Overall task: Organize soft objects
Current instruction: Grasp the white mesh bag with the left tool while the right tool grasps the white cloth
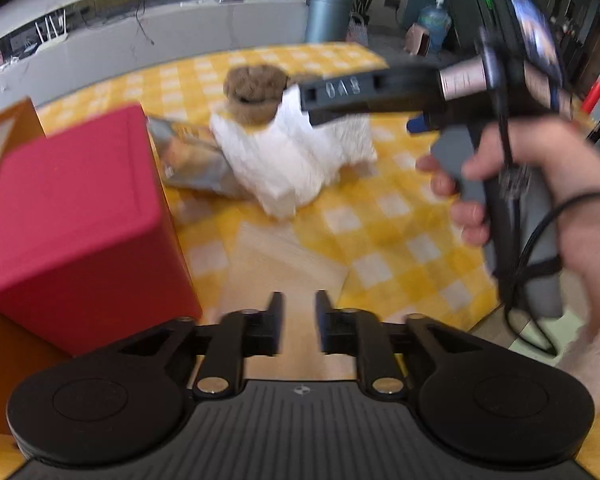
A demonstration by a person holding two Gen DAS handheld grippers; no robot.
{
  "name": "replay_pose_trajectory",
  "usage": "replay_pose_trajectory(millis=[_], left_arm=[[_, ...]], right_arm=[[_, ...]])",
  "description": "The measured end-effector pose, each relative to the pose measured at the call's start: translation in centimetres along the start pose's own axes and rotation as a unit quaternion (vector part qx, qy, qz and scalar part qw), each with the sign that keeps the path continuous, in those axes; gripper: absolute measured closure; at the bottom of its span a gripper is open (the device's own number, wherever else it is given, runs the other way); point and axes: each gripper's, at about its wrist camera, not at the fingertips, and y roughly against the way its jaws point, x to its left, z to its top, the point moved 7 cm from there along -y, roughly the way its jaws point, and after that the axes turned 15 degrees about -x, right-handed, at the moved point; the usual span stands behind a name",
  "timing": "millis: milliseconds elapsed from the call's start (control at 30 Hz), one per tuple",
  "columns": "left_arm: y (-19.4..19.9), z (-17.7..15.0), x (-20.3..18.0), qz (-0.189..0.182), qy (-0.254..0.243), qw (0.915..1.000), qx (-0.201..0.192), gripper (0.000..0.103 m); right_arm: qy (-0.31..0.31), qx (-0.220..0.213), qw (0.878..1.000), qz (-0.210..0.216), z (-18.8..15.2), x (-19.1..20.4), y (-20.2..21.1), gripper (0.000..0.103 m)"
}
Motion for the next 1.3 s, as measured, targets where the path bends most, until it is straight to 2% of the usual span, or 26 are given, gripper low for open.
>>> replay_pose_trajectory(millis=[33,100,133,200,267,333,367,433,633,767,833,1100,1167,1300], left_arm=[[-0.5,-0.6,-0.2,0.007,-0.014,0.9999,0.005,0.06],[-1.2,-1.4,-0.4,0.032,-0.051,0.9982,0.001,0.04],[-1.5,-1.8,-0.5,0.049,-0.071,0.9963,-0.004,0.036],[-2.0,-2.2,-0.5,0.081,-0.105,0.991,-0.018,0.015],[-2.5,-2.6,-0.7,0.09,-0.134,0.9865,-0.022,0.014],[-3.1,-3.0,-0.6,0.09,-0.14,0.986,-0.012,0.013],[-3.2,-3.0,-0.4,0.093,-0.133,0.9867,-0.018,0.008],[-3.4,-3.0,0.0,0.092,-0.115,0.9889,-0.021,0.007],[-3.6,-3.3,0.6,0.062,-0.064,0.9953,-0.039,0.0],[-3.6,-3.6,0.7,0.041,-0.028,0.9982,-0.034,0.0],[-3.6,-3.8,0.3,0.036,-0.049,0.9974,-0.041,0.0],[-3.3,-4.0,0.4,0.027,-0.044,0.9977,-0.045,0.0],[-3.4,-3.8,0.5,0.026,-0.043,0.9981,-0.035,0.0],[-3.4,-3.7,0.5,0.022,-0.039,0.9986,-0.029,0.0]], right_arm=[[0.005,0.008,1.0,0.0,-0.3,0.2,-0.3,0.002],[0.016,0.021,1.0,0.007,-0.8,0.6,-0.8,0.002],[0.022,0.023,0.999,0.012,-1.0,0.9,-0.9,0.002],[0.034,0.022,0.999,0.014,-1.1,1.4,-1.0,0.002],[0.04,0.017,0.999,0.01,-0.9,1.6,-1.3,0.002],[0.033,0.015,0.999,0.012,-0.7,1.6,-1.5,0.002],[0.025,0.016,0.999,0.016,-0.7,1.7,-1.7,0.002],[0.016,0.019,0.999,0.026,-0.8,2.0,-2.0,0.002],[0.06,0.042,0.997,0.034,-2.0,4.0,-3.8,0.002],[0.064,0.064,0.995,0.03,-3.1,4.8,-5.3,0.002],[0.073,0.075,0.994,0.021,-3.6,4.9,-6.1,0.002],[0.097,0.094,0.991,0.022,-4.6,5.5,-6.7,0.004],[0.101,0.096,0.99,0.027,-4.5,5.2,-6.2,0.013],[0.105,0.101,0.988,0.041,-4.0,4.9,-4.7,0.068]])
